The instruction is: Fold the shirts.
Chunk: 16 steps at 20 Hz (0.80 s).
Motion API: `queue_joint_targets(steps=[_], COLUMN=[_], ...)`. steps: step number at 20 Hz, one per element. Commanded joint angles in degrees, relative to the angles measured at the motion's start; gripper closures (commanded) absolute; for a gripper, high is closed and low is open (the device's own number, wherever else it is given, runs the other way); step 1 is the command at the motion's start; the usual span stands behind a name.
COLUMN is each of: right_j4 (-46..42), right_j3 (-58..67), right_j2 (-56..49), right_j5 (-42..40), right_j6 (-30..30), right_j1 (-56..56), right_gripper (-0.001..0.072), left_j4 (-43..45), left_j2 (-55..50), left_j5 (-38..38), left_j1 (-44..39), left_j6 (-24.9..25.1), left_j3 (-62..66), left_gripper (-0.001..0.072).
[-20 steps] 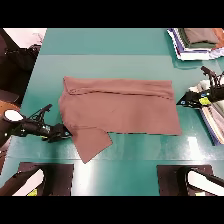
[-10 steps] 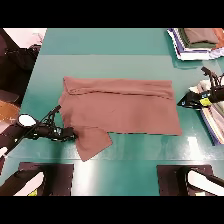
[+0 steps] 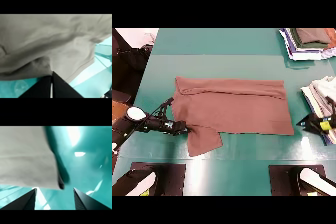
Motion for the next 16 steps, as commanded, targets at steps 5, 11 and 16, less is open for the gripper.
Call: queue_joint_targets(steps=[5,11,16], right_j4=[3.4,2.9,-0.8], right_j3=[-8.0,-5.0,-5.1], right_j2=[-3.4,-3.8,4.9], right_j5=[-5.6,-6.0,-1.6], right_j6=[-4.4,-4.4,-3.0], right_j1=[-1.9,5.6,5.7], right_gripper=[0.0222,0.0657,0.0694], left_j4=[0.1,1.4,7.2], left_j2=[0.0,0.2,7.3], left_j5=[-0.4,-1.6,-6.4], left_j1=[0.0,0.0,-0.1], left_j6=[0.1,0.1,-2.9], left_j3=[2.1,2.1,2.5], left_gripper=[0.0681,0.0682,0.0683])
